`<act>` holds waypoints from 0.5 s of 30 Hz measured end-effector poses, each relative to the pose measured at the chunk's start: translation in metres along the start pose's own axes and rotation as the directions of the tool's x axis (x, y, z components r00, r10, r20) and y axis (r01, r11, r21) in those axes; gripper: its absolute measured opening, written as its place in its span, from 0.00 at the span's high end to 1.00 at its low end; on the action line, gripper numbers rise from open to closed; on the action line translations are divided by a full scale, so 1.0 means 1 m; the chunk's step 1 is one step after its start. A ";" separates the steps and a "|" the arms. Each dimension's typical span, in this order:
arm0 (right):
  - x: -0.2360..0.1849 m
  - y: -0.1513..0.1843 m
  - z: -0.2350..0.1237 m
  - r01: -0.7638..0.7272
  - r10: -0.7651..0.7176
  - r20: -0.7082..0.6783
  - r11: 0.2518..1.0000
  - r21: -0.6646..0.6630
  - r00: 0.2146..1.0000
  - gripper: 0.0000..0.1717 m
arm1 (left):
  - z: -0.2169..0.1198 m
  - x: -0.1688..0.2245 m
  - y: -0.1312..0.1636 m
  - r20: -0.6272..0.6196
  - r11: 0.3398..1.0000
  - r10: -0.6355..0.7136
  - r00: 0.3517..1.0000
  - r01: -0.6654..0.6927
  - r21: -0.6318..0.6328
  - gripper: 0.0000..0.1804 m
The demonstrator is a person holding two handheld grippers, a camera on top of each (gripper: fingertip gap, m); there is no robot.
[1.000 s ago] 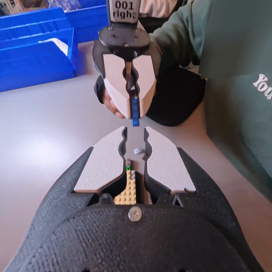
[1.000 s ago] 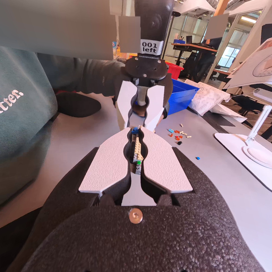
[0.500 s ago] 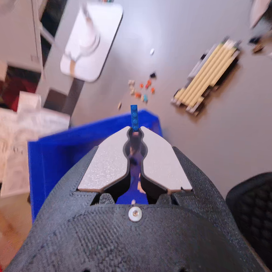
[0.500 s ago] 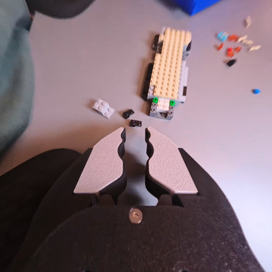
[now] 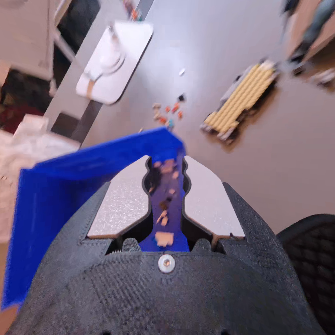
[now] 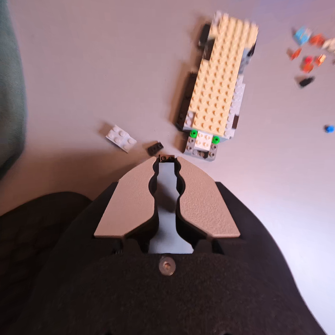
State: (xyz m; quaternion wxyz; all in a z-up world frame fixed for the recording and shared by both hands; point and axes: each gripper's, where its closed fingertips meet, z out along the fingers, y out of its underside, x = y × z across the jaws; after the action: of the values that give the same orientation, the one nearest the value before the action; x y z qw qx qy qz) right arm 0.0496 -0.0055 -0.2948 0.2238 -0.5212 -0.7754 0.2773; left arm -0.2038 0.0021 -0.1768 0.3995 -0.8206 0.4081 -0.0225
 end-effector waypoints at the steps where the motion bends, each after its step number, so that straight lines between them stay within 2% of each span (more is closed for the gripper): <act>1: -0.001 -0.011 -0.004 0.014 -0.013 -0.010 0.997 0.082 1.000 0.91 | 0.003 0.022 -0.019 -0.074 0.996 0.011 0.997 -0.005 0.085 0.85; 3: 0.000 -0.036 -0.017 0.065 -0.052 -0.063 0.970 0.233 0.997 0.91 | 0.012 0.068 -0.056 -0.231 0.968 0.016 0.973 0.043 0.247 0.87; 5: 0.003 -0.059 -0.031 0.155 -0.101 -0.174 0.930 0.333 0.980 0.91 | 0.025 0.108 -0.084 -0.408 0.924 -0.029 0.913 0.180 0.337 0.86; 8: 0.001 -0.084 -0.047 0.290 -0.163 -0.325 0.871 0.397 0.932 0.91 | 0.049 0.150 -0.105 -0.635 0.871 -0.111 0.764 0.383 0.308 0.82; 12: -0.005 -0.094 -0.049 0.394 -0.224 -0.435 0.848 0.354 0.872 0.91 | 0.062 0.178 -0.126 -0.829 0.796 -0.192 0.525 0.577 0.182 0.81; 14: -0.008 -0.095 -0.046 0.419 -0.245 -0.454 0.843 0.336 0.857 0.91 | 0.069 0.185 -0.129 -0.849 0.796 -0.210 0.486 0.589 0.141 0.84; 15: -0.009 -0.094 -0.044 0.426 -0.256 -0.455 0.845 0.323 0.853 0.91 | 0.074 0.189 -0.128 -0.840 0.814 -0.206 0.502 0.565 0.138 0.87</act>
State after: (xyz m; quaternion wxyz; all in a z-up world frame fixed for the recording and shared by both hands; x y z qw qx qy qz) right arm 0.0165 -0.0340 -0.1996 0.5266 -0.3574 -0.7194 0.2784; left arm 0.0320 -0.0364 -0.1953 0.3163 -0.6942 0.3289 -0.5566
